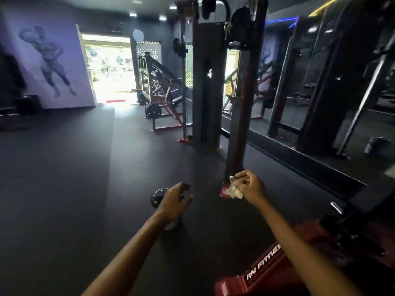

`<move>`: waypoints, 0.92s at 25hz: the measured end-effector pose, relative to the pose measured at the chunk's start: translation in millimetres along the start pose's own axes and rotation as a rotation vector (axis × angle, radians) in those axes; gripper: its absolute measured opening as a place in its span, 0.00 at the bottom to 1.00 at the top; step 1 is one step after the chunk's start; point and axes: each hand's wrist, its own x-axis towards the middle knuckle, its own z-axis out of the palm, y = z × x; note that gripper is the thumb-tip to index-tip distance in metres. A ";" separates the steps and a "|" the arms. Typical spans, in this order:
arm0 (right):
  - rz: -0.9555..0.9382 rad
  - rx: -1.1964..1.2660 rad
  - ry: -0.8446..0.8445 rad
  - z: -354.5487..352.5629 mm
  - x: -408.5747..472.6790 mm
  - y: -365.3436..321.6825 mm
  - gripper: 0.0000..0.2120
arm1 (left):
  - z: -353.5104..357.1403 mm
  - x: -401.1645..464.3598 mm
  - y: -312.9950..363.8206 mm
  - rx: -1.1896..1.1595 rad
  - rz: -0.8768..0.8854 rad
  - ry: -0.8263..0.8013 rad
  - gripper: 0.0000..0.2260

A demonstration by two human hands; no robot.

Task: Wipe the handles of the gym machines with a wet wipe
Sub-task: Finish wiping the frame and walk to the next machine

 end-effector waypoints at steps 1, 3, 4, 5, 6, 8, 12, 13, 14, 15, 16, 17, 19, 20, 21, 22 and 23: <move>0.001 -0.011 0.014 4.3 24.1 3.0 0.06 | 1.6 34.8 -2.9 0.011 0.031 -0.029 0.17; -0.002 -0.015 0.042 7.5 60.2 6.0 0.05 | 2.4 96.9 -2.5 0.015 0.081 -0.043 0.16; 0.018 -0.024 0.057 5.0 76.2 9.8 0.05 | 6.1 126.6 -1.5 0.009 0.102 -0.045 0.15; 0.045 -0.042 0.074 0.9 89.9 14.7 0.04 | 13.3 150.2 -0.6 0.001 0.118 -0.059 0.15; 0.056 -0.070 0.101 -6.5 107.9 21.2 0.02 | 24.6 176.4 1.1 -0.013 0.143 -0.083 0.14; 0.068 -0.072 0.161 -27.9 141.4 33.1 0.04 | 48.1 226.0 4.9 -0.053 0.189 -0.160 0.11; 0.169 -0.109 0.393 -81.6 190.0 60.3 0.04 | 116.2 326.3 29.1 -0.102 0.355 -0.317 0.12; 0.182 -0.140 0.438 -92.6 198.5 67.4 0.05 | 132.1 344.9 34.6 -0.121 0.400 -0.383 0.13; 0.199 -0.170 0.488 -102.3 205.3 74.5 0.06 | 150.1 366.0 36.9 -0.142 0.434 -0.445 0.14; 0.231 -0.170 0.539 -109.4 210.8 82.2 0.07 | 165.5 386.6 39.0 -0.144 0.458 -0.494 0.14; 0.268 -0.154 0.608 -116.7 215.9 87.4 0.07 | 180.4 409.8 46.0 -0.139 0.485 -0.540 0.15; 0.288 -0.150 0.677 -124.3 217.8 93.3 0.08 | 196.2 430.4 51.6 -0.144 0.505 -0.585 0.15; 0.321 -0.191 0.820 -141.4 212.8 99.2 0.07 | 227.3 461.7 73.7 -0.182 0.574 -0.651 0.14; 0.349 -0.213 0.874 -151.6 206.7 101.4 0.07 | 244.1 471.4 85.5 -0.200 0.610 -0.676 0.13; 0.381 -0.246 0.920 -162.8 199.0 103.0 0.07 | 260.7 475.2 99.3 -0.215 0.654 -0.714 0.13; 0.406 -0.277 0.958 -173.3 191.6 103.2 0.07 | 276.2 476.0 111.6 -0.232 0.690 -0.759 0.12; 0.420 -0.294 1.007 -186.4 183.9 106.7 0.06 | 293.0 474.9 123.7 -0.248 0.743 -0.802 0.12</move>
